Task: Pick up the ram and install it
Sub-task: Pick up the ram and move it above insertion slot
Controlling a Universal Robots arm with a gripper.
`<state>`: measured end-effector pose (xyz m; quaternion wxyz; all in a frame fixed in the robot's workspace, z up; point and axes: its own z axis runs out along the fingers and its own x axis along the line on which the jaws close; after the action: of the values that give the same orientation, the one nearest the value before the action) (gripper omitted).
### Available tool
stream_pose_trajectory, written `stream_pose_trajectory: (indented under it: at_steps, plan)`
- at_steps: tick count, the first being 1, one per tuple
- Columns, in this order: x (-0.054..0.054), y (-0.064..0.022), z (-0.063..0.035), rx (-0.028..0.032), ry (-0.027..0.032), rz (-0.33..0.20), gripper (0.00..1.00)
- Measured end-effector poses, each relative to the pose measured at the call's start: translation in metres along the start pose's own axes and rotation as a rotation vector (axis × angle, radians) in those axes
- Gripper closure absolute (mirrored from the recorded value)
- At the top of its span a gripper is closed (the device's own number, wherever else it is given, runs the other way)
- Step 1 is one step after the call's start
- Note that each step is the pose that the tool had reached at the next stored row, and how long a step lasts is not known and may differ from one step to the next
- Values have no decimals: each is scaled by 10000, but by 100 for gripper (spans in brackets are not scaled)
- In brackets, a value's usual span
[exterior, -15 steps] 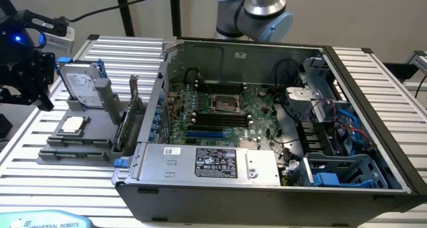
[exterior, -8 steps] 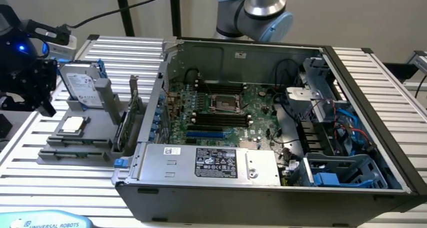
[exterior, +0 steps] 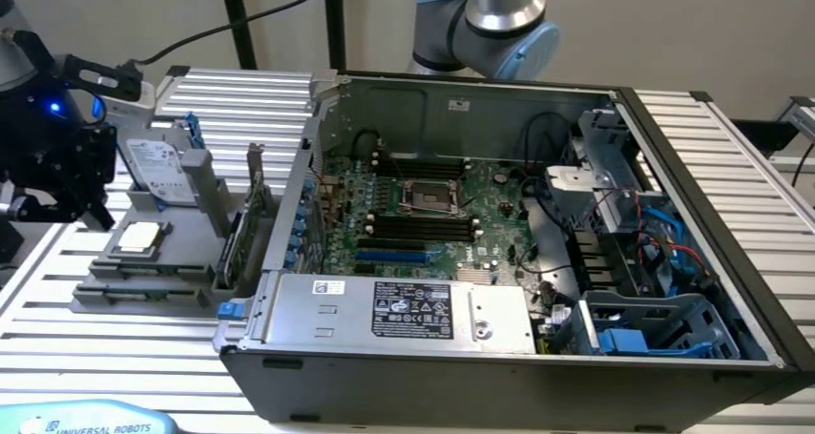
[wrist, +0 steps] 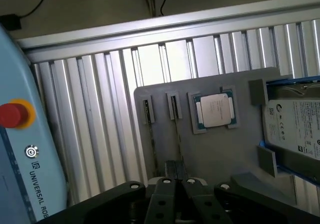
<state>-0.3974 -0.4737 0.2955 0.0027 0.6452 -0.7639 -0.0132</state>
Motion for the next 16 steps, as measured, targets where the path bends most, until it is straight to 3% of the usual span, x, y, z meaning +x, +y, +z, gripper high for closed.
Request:
stream_pose_trajectory:
  at_steps: [10, 16]
  plan:
    - [5, -17, 121, -11, 24, -949, 89]
    - [49, -39, 169, -14, 30, -1227, 89]
